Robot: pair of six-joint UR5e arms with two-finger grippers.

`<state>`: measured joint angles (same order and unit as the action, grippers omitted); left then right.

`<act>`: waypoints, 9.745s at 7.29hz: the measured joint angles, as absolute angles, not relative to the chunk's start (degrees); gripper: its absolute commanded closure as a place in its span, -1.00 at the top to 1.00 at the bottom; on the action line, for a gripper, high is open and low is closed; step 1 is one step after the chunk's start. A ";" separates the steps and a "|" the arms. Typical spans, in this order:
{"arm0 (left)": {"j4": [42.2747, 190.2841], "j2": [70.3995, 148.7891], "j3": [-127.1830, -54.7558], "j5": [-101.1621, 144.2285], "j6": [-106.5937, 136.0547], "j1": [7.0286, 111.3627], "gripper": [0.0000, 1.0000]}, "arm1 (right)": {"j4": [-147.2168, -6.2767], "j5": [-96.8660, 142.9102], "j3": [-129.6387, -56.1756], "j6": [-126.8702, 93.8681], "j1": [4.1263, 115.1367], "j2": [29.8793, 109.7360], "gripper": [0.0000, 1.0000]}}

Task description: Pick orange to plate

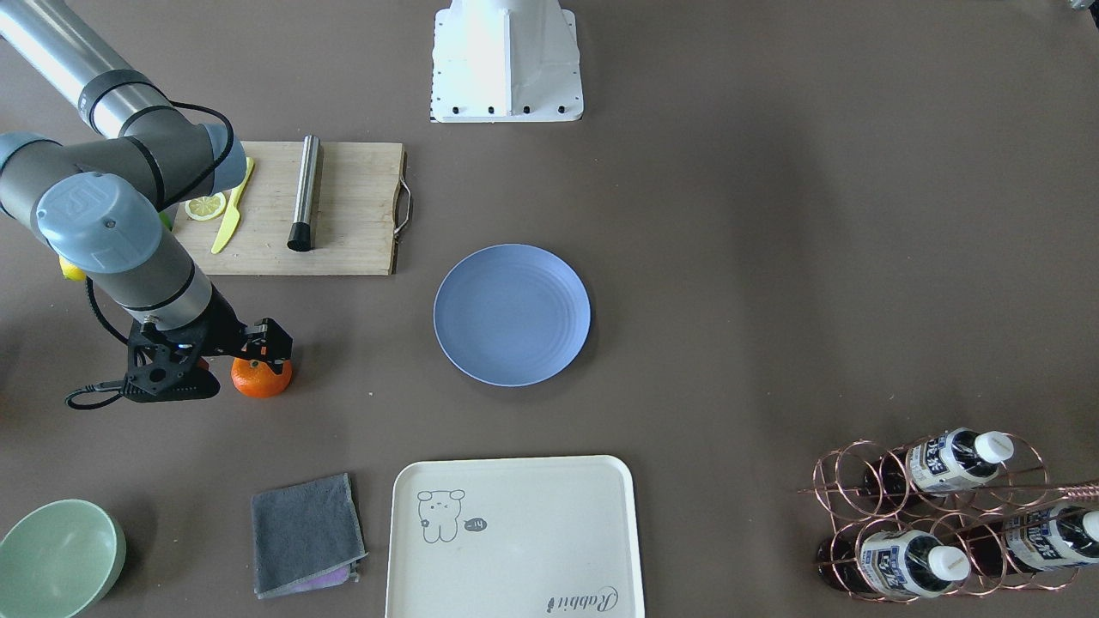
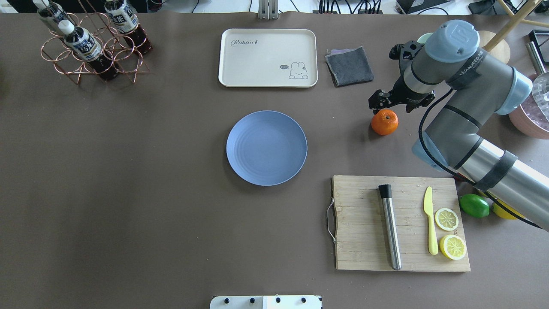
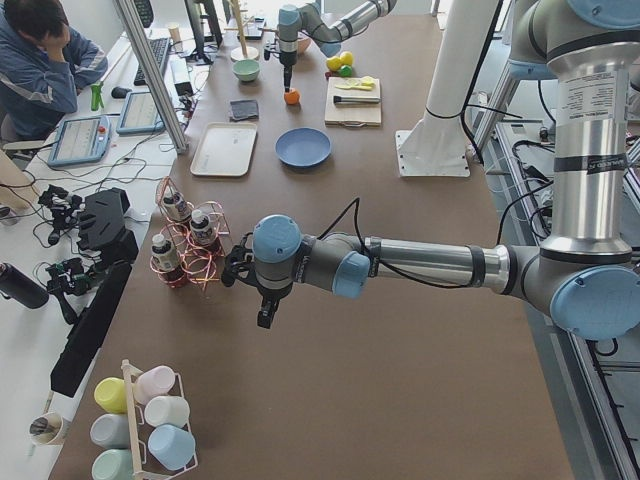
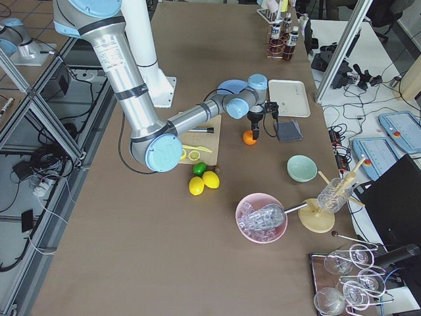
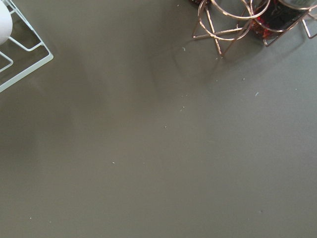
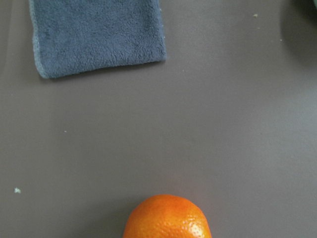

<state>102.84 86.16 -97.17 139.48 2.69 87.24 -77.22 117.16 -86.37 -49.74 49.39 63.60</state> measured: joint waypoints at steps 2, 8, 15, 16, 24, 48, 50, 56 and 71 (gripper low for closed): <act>102.13 86.07 -97.26 139.48 2.41 87.27 0.97 | -77.17 116.28 -85.31 -49.95 47.93 63.28 1.00; 102.04 85.97 -97.22 139.48 2.37 87.27 0.97 | -77.17 114.83 -84.04 -50.26 46.07 63.48 -0.42; 101.96 85.42 -97.14 139.48 2.37 87.27 0.97 | -80.68 114.20 -86.38 -74.45 43.20 54.36 -1.00; 101.96 85.18 -97.15 139.48 2.37 87.28 0.97 | -83.43 113.54 -86.28 -79.56 40.92 50.83 -1.00; 101.95 83.67 -97.24 139.57 2.37 87.63 0.97 | -89.12 103.35 -72.42 -91.28 28.66 34.74 -1.00; 96.49 81.77 -96.27 139.48 2.41 87.71 0.97 | -103.23 127.52 -93.36 18.19 93.80 89.00 1.00; 96.38 81.87 -96.42 139.41 2.49 87.81 0.97 | -101.97 127.55 -93.29 17.74 93.82 89.15 1.00; 96.24 82.39 -96.24 139.10 2.63 87.88 0.97 | -101.51 127.73 -93.25 17.67 93.82 89.23 1.00; 96.24 82.18 -96.24 139.13 2.72 89.47 0.97 | -101.51 128.14 -93.34 17.67 93.86 89.21 1.00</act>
